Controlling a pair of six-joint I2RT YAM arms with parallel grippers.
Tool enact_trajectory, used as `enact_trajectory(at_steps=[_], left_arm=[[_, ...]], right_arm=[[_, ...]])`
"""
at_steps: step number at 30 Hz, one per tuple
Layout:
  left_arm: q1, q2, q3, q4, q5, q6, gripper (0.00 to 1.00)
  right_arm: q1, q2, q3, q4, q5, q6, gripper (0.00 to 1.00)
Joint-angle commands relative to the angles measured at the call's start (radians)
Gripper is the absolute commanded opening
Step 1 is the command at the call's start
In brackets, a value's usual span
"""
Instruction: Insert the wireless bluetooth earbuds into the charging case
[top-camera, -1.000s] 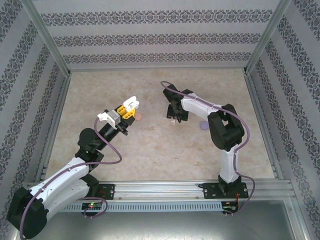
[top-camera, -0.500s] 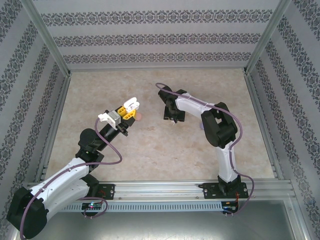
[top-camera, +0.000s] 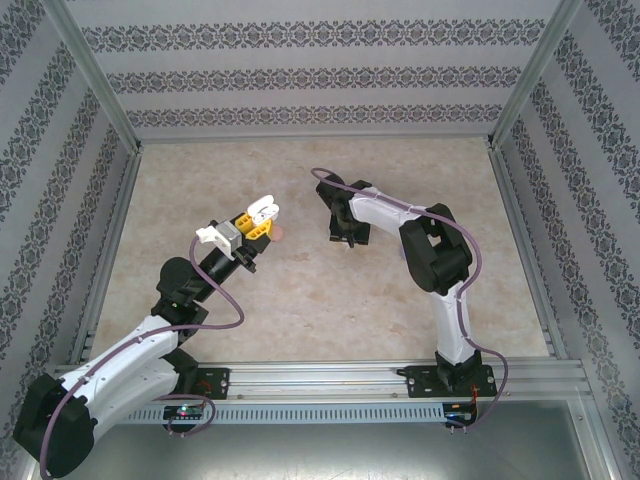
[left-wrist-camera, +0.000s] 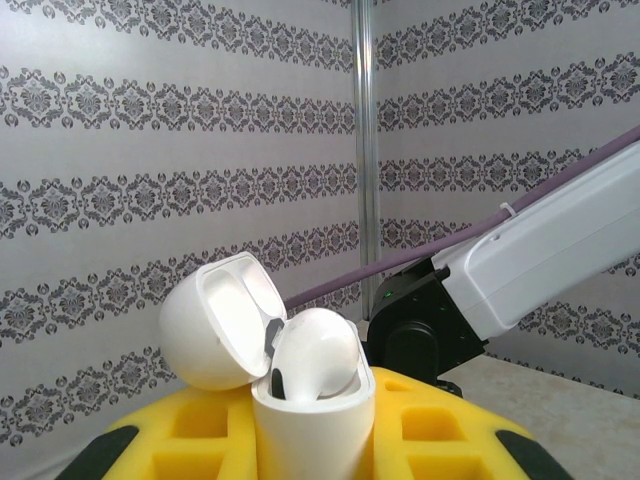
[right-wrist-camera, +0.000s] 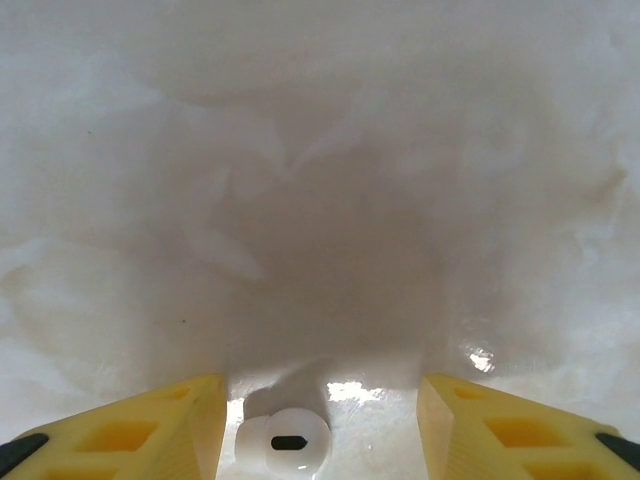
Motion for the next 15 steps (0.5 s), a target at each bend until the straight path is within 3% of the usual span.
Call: enact_trajectory(at_steps=[1,15], left_arm=[[-0.009,0.000,-0.005,0.057,0.022,-0.018,0.00],[-0.009,0.004,-0.004,0.057,0.021,-0.024,0.00]], right_arm=[[0.016,0.017,0.015,-0.021,0.018,0.015,0.53],[0.020,0.016,-0.012,-0.006,0.018,0.022,0.43]])
